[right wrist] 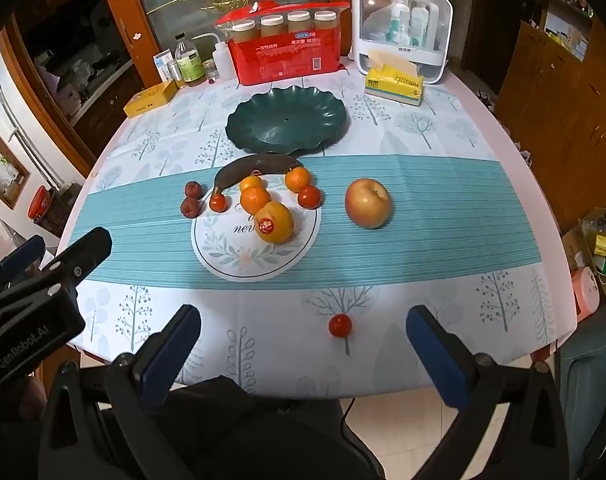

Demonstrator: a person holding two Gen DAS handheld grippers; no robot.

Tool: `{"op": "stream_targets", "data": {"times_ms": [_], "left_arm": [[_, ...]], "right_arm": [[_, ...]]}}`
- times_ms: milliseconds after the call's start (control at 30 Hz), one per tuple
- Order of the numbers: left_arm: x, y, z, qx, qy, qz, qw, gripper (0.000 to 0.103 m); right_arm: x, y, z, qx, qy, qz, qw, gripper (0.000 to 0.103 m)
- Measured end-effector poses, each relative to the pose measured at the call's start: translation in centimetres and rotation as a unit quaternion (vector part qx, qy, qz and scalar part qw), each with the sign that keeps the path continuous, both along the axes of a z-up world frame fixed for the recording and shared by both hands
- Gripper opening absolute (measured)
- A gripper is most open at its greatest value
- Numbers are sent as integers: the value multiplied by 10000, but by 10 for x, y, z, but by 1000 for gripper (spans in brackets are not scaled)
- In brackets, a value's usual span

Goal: Organize fruits

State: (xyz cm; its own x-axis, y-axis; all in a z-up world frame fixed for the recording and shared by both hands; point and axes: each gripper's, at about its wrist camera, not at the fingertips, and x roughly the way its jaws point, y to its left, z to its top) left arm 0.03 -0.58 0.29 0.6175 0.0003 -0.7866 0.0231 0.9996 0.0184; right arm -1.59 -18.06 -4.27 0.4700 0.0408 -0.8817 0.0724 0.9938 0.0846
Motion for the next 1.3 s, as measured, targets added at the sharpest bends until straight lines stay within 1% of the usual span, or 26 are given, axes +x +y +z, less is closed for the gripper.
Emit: {"op": "stream_targets", "data": {"times_ms": [133, 167, 533, 833, 967, 1167, 1233, 1300], "left_arm": [[-1, 2, 0, -14, 20, 26, 10000, 102], [3, 11, -4, -51, 38, 17, 10000, 102], [4, 18, -4, -124, 95, -77, 9998, 102], [6, 32, -6, -144, 255, -263, 9992, 102], [8, 41, -11, -97, 364, -301, 9988, 102], [16, 57, -20, -80, 435, -314, 9985, 102], [20, 61, -24, -172, 431, -360, 9983, 102], [21, 64, -28, -248, 428, -382, 9980, 102]], "right_arm": [[2, 2, -2, 21, 31, 15, 10000, 103], [2, 3, -3, 22, 36, 18, 10000, 103], [0, 10, -3, -6, 81, 22, 10000, 103], [-1, 22, 2, -83, -62, -135, 9999, 103], [-1, 29, 3, -81, -145, -255, 9995, 103], [-1, 43, -3, -96, -235, -341, 9991, 103], [-2, 46, -6, -86, -271, -389, 9988, 103], [-2, 49, -9, -105, -403, -348, 9985, 103]]}}
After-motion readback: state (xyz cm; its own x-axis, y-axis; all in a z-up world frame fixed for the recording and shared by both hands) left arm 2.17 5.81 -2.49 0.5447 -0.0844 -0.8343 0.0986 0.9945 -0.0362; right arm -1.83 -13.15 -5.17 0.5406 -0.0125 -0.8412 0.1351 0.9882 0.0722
